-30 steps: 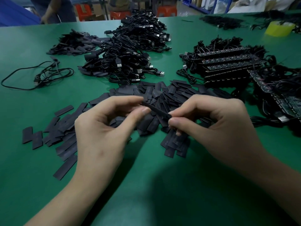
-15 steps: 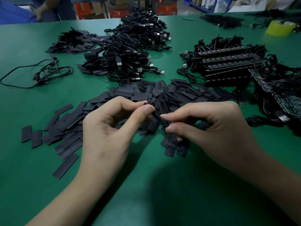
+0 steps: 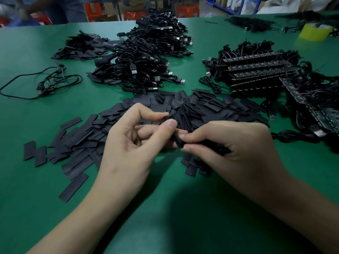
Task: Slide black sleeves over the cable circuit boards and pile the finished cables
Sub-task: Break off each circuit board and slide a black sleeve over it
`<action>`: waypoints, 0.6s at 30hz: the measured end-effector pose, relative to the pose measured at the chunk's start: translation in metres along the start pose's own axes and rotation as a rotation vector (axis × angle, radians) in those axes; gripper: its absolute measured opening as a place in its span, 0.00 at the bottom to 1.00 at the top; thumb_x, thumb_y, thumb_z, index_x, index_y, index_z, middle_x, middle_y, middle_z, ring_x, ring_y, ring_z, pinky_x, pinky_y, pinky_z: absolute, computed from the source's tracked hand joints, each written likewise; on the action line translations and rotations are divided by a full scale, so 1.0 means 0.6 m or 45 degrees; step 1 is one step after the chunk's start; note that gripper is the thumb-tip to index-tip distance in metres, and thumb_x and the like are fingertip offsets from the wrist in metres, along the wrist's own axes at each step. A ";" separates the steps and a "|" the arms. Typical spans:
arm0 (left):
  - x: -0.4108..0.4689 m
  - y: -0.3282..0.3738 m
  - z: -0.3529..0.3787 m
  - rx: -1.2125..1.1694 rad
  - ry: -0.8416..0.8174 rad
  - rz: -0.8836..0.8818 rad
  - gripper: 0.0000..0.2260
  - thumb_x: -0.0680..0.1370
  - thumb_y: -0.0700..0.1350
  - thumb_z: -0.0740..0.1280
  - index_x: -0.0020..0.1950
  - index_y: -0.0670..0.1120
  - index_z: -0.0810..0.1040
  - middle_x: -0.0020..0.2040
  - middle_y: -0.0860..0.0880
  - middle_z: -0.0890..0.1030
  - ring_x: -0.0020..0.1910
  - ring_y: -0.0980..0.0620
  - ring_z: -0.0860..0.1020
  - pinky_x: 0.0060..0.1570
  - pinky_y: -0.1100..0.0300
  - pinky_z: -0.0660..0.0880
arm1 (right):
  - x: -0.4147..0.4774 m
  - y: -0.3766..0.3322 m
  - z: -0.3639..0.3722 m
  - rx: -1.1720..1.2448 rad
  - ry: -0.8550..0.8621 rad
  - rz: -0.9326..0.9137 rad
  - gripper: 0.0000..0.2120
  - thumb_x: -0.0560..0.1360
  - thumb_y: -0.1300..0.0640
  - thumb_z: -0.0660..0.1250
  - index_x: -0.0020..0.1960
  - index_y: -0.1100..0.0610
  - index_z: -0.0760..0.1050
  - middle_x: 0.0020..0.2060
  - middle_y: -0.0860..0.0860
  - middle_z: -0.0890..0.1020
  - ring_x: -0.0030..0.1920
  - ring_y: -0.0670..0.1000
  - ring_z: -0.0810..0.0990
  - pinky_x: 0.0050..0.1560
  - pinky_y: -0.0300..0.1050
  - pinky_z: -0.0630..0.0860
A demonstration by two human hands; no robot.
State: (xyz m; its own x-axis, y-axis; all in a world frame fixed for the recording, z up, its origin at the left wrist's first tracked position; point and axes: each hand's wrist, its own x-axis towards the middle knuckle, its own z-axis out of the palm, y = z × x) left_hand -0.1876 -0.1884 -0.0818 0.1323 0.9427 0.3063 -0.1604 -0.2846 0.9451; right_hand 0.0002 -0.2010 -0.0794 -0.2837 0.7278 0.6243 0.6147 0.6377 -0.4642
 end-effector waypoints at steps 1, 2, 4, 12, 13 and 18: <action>0.001 -0.001 -0.002 -0.032 0.013 -0.036 0.07 0.75 0.45 0.70 0.48 0.44 0.75 0.37 0.45 0.86 0.34 0.53 0.84 0.39 0.65 0.79 | 0.001 -0.001 -0.001 0.005 -0.001 0.024 0.06 0.74 0.55 0.76 0.49 0.55 0.87 0.45 0.44 0.87 0.45 0.39 0.84 0.47 0.36 0.78; 0.002 -0.003 -0.004 -0.067 0.023 -0.075 0.06 0.75 0.45 0.70 0.48 0.45 0.76 0.38 0.44 0.86 0.33 0.52 0.84 0.38 0.63 0.80 | 0.002 -0.002 -0.002 0.018 -0.007 0.048 0.07 0.74 0.54 0.76 0.50 0.54 0.87 0.45 0.43 0.87 0.44 0.39 0.84 0.46 0.35 0.78; 0.003 -0.006 -0.006 -0.128 0.017 -0.135 0.05 0.76 0.46 0.70 0.47 0.46 0.78 0.40 0.41 0.87 0.34 0.50 0.84 0.39 0.60 0.81 | 0.004 -0.002 -0.004 0.035 -0.021 0.071 0.06 0.74 0.54 0.75 0.50 0.53 0.87 0.44 0.42 0.87 0.43 0.38 0.84 0.44 0.35 0.78; 0.002 -0.009 -0.001 -0.149 -0.046 -0.193 0.08 0.77 0.44 0.67 0.53 0.42 0.77 0.40 0.43 0.87 0.38 0.49 0.86 0.42 0.61 0.82 | 0.006 0.005 -0.012 -0.066 -0.050 0.043 0.06 0.77 0.52 0.73 0.52 0.49 0.86 0.42 0.42 0.86 0.41 0.43 0.83 0.43 0.45 0.79; 0.001 -0.009 -0.001 -0.145 -0.042 -0.207 0.08 0.76 0.44 0.67 0.53 0.42 0.77 0.40 0.42 0.87 0.38 0.49 0.86 0.42 0.60 0.82 | 0.007 0.006 -0.013 -0.090 -0.062 0.025 0.06 0.77 0.51 0.72 0.52 0.49 0.86 0.42 0.43 0.85 0.42 0.44 0.83 0.43 0.47 0.79; 0.000 -0.011 0.000 -0.166 -0.046 -0.279 0.09 0.76 0.44 0.68 0.53 0.41 0.76 0.40 0.41 0.87 0.39 0.45 0.87 0.41 0.59 0.82 | 0.008 0.011 -0.016 -0.188 -0.105 -0.093 0.07 0.78 0.52 0.72 0.53 0.52 0.86 0.46 0.45 0.86 0.46 0.49 0.84 0.44 0.51 0.79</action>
State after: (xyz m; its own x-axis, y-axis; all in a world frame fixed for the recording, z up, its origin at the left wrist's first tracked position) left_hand -0.1868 -0.1866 -0.0882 0.2125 0.9718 0.1019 -0.2485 -0.0471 0.9675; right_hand 0.0102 -0.1955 -0.0732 -0.3873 0.7027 0.5968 0.6898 0.6504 -0.3182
